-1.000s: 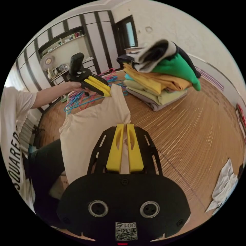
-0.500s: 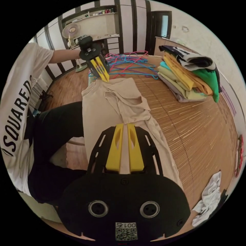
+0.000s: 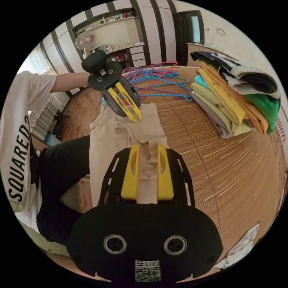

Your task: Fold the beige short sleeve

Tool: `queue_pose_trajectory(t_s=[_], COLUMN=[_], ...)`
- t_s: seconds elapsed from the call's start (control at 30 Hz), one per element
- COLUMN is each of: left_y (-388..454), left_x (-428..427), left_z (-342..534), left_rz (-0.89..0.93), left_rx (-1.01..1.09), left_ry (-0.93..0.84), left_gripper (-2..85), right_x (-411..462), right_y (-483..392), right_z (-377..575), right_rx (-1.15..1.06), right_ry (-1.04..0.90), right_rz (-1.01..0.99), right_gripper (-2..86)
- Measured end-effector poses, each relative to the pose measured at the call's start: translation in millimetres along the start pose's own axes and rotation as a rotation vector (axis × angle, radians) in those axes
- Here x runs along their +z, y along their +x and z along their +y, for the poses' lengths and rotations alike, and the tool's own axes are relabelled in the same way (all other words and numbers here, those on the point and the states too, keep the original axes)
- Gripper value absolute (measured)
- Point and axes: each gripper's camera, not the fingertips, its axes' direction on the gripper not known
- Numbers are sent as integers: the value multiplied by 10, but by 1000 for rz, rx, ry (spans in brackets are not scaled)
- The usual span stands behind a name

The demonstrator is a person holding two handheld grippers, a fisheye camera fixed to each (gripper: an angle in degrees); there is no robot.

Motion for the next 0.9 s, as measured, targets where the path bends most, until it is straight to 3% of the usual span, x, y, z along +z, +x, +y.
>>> queue_pose_trajectory(t_s=[0.23, 0.37, 0.47, 0.57, 0.63, 0.77, 0.9], left_y=[111, 233, 422, 747, 1064, 1444, 1772], left_x=[-149, -488, -736, -894, -940, -877, -650], left_z=[-36, -80, -212, -545, -929, -1572, -2257], left_rz=[23, -3, -19, -12, -22, 5, 32], left_rx=[-103, -151, -181, -157, -133, -165, -210], left_ry=[35, 75, 106, 160, 218, 286, 245], left_gripper=[-9, -10, -10, -10, -10, -10, -10], right_x=[33, -491, -955, -1257, -1393, -1424, -1169], right_y=[-87, -311, -450, -531, -696, -1165, -1523], right_z=[430, 749, 1354, 2213, 2954, 3766, 4444], right_rx=[56, 113, 318, 666, 901, 1098, 1276], right_ry=[-8, 53, 70, -5, 13, 101, 255], right_rz=[-46, 162, 335, 478, 452, 489, 352], right_gripper=[67, 68, 75, 79, 86, 107, 163])
